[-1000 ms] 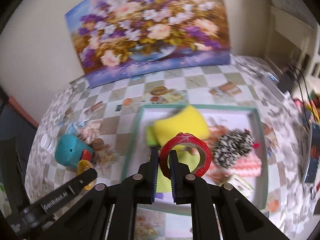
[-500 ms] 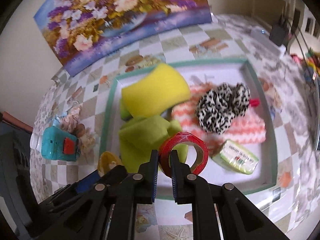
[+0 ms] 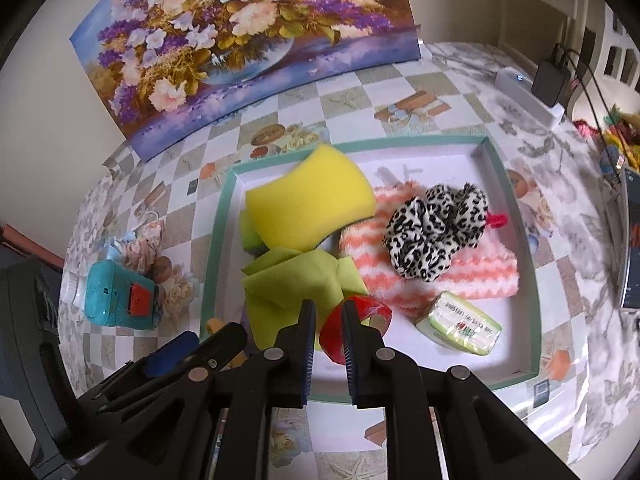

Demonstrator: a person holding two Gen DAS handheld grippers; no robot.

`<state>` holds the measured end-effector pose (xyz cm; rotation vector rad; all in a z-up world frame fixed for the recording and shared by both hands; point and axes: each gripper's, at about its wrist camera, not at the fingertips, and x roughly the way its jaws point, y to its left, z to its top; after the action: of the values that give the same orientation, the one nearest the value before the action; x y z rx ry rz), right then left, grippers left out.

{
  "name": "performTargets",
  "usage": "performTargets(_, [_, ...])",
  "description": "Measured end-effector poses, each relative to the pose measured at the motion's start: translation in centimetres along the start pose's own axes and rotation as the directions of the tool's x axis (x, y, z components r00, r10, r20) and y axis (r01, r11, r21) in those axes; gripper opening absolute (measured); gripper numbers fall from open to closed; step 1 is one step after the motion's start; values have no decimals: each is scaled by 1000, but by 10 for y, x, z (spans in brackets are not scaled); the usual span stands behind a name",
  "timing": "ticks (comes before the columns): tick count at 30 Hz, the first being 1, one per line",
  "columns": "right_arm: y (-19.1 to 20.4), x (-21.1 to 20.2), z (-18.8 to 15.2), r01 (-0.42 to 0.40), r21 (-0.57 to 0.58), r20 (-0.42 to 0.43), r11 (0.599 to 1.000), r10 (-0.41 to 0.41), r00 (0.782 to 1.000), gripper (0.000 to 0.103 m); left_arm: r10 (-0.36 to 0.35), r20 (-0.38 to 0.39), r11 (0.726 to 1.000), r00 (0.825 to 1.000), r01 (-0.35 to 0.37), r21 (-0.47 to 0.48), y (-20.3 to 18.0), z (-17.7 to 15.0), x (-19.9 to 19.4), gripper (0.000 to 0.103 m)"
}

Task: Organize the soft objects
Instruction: 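Carry tin into tray and open left gripper while right gripper releases red ring there, then move both grippers back toward the blue face mask and pink floral cloth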

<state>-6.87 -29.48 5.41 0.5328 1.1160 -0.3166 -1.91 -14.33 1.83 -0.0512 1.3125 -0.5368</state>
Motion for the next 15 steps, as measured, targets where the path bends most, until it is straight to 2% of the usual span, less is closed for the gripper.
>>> performTargets(3, [2, -4, 1, 14, -10, 13, 1000, -14, 1000, 15, 14, 35, 1000, 999, -14, -13, 5, 3, -7, 72])
performTargets(5, [3, -4, 1, 25, -18, 15, 1000, -24, 1000, 23, 32, 69, 999, 997, -31, -22, 8, 5, -14, 79])
performTargets(7, [5, -4, 1, 40, -29, 14, 999, -40, 999, 42, 51, 94, 998, 994, -47, -36, 11, 8, -16, 84])
performTargets(10, [8, -4, 1, 75, -45, 23, 996, -74, 997, 60, 94, 117, 994, 989, -86, -65, 18, 11, -20, 89])
performTargets(14, [11, 0, 1, 98, -65, 16, 993, -98, 995, 65, 165, 129, 983, 978, -153, -103, 29, 12, -20, 92])
performTargets(15, [11, 2, 0, 102, -68, 13, 992, -101, 995, 69, 179, 133, 980, 975, -166, -107, 30, 12, -21, 92])
